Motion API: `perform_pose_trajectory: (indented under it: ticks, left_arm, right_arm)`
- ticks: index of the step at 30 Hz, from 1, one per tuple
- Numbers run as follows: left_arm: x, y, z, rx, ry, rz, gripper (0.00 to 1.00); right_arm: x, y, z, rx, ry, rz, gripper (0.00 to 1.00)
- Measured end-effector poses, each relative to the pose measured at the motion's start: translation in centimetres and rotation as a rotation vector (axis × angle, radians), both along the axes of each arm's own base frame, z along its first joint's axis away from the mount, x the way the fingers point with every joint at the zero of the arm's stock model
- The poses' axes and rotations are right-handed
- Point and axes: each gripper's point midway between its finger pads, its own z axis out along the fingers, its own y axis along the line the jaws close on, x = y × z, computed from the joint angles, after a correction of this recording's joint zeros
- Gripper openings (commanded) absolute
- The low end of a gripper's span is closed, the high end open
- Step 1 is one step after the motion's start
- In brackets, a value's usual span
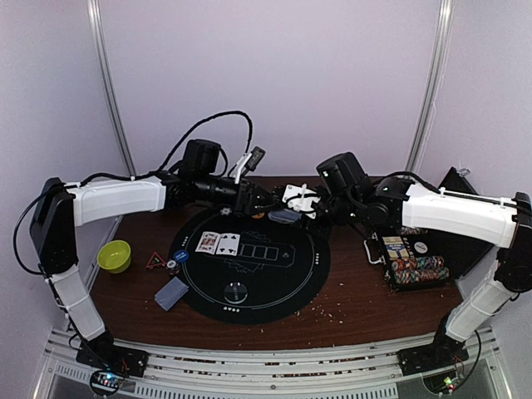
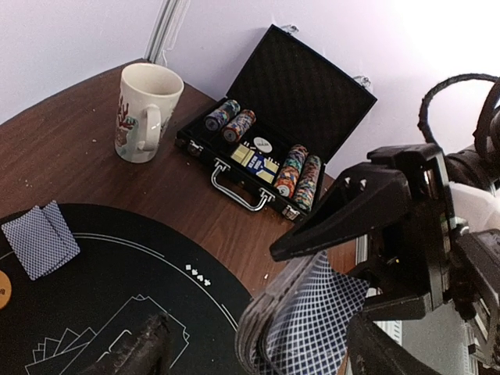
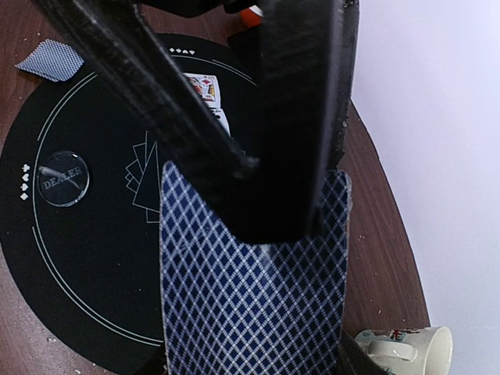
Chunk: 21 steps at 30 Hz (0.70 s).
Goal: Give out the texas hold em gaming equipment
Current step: Pick up the poker card from the face-down deck piles.
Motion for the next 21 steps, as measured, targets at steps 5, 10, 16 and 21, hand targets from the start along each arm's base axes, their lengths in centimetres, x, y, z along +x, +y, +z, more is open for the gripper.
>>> perform_pose_trajectory:
  ticks: [5, 10, 16, 21]
  left_arm:
    - [0.7, -0.6, 0.3, 0.002, -0.005, -0.003, 0.70]
    - [0.8, -0.9, -0.8, 0.040, 0.008, -0.016, 0.72]
    - [0.8, -0.7, -1.7, 0.079, 0.011, -0.018, 0.59]
    - [1.3, -0.4, -1.7, 0.102, -0.019, 0.009, 0.55]
  right_arm:
    - [0.0, 0.2, 0.5, 0.009, -0.007, 0.003, 0.48]
    - [0.0, 0.3, 0.6, 0.010, -0.008, 0.005, 0.47]
    - [-0.1, 0.3, 0.5, 0.007, -0.005, 0.007, 0.48]
    - [-0.1, 0.2, 0.4, 0.005, -0.004, 0.006, 0.48]
